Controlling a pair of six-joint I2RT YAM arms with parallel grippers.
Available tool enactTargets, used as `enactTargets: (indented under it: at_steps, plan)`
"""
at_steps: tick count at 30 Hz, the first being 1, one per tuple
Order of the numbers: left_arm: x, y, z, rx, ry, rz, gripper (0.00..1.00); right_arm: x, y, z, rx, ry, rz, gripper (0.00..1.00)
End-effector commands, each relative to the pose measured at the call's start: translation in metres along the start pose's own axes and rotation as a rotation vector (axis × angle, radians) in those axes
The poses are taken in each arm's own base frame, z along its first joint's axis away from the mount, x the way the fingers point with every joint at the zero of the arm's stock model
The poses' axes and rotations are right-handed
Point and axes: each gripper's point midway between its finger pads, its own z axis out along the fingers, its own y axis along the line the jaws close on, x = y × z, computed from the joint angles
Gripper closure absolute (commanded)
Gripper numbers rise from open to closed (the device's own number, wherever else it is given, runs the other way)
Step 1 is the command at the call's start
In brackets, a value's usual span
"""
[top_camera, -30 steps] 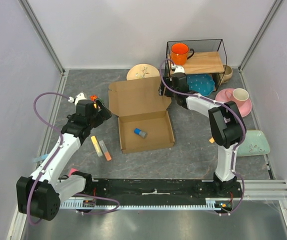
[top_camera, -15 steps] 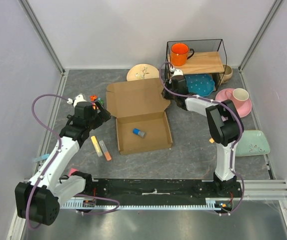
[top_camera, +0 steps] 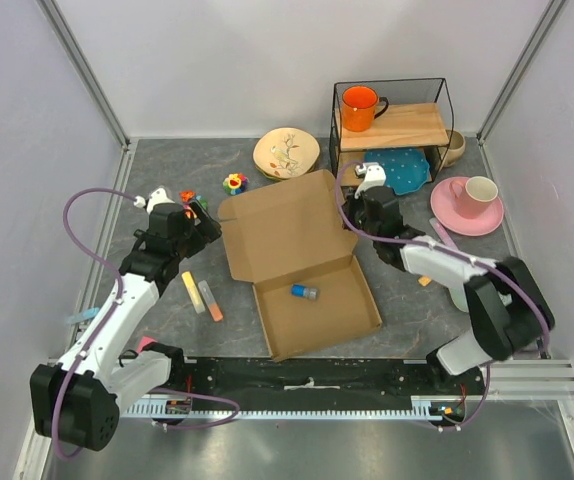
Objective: Fold the paper box
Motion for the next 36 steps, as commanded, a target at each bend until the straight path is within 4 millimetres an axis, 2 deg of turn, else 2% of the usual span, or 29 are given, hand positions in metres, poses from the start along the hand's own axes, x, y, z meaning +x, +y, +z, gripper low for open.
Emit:
enactTargets:
  at_steps: [1, 2, 4, 5, 6, 7, 10, 14, 18, 19, 22, 28, 34, 36]
  plan:
    - [-0.003, -0.007, 0.007, 0.047, -0.027, -0.013, 0.05, -0.034, 0.011, -0.044, -0.026, -0.138, -0.027, 0.97]
    - [-0.002, -0.009, 0.008, 0.058, -0.026, -0.018, 0.05, -0.025, 0.005, -0.05, -0.001, -0.129, -0.026, 0.98]
    - [0.005, -0.014, 0.008, 0.099, -0.009, -0.039, 0.06, -0.029, 0.006, -0.069, 0.003, -0.146, -0.004, 0.99]
    - [0.009, -0.016, 0.009, 0.121, 0.0, -0.044, 0.06, -0.023, 0.001, -0.073, 0.025, -0.138, 0.011, 0.99]
    - [0.009, -0.028, 0.007, 0.189, 0.003, -0.052, 0.06, -0.021, 0.0, -0.077, 0.029, -0.137, 0.027, 0.99]
    - [0.018, -0.026, 0.009, 0.2, 0.023, -0.06, 0.06, -0.025, 0.0, -0.085, 0.031, -0.15, 0.04, 1.0]
    - [0.029, -0.041, 0.003, 0.315, 0.059, -0.063, 0.05, -0.018, -0.005, -0.094, 0.042, -0.145, 0.049, 1.0]
    - [0.035, -0.049, 0.0, 0.375, 0.083, -0.039, 0.04, -0.012, -0.005, -0.098, 0.037, -0.131, 0.042, 1.0]
    - [0.042, -0.049, 0.012, 0.374, 0.113, 0.03, 0.05, -0.01, -0.002, -0.101, 0.016, -0.127, 0.043, 1.0]
    - [0.038, -0.054, 0.012, 0.386, 0.113, 0.04, 0.05, -0.009, -0.002, -0.101, 0.012, -0.124, 0.041, 1.0]
    - [0.038, -0.063, 0.017, 0.415, 0.144, 0.079, 0.07, -0.009, 0.0, -0.103, 0.001, -0.127, 0.044, 1.0]
    - [0.048, -0.065, 0.027, 0.412, 0.229, 0.135, 0.13, -0.011, 0.002, -0.107, -0.018, -0.143, 0.052, 1.0]
    - [0.062, -0.072, 0.032, 0.452, 0.323, 0.158, 0.33, -0.015, 0.003, -0.109, -0.024, -0.16, 0.058, 1.0]
    - [0.067, -0.071, 0.03, 0.455, 0.356, 0.163, 0.34, -0.017, 0.003, -0.11, -0.022, -0.169, 0.058, 1.0]
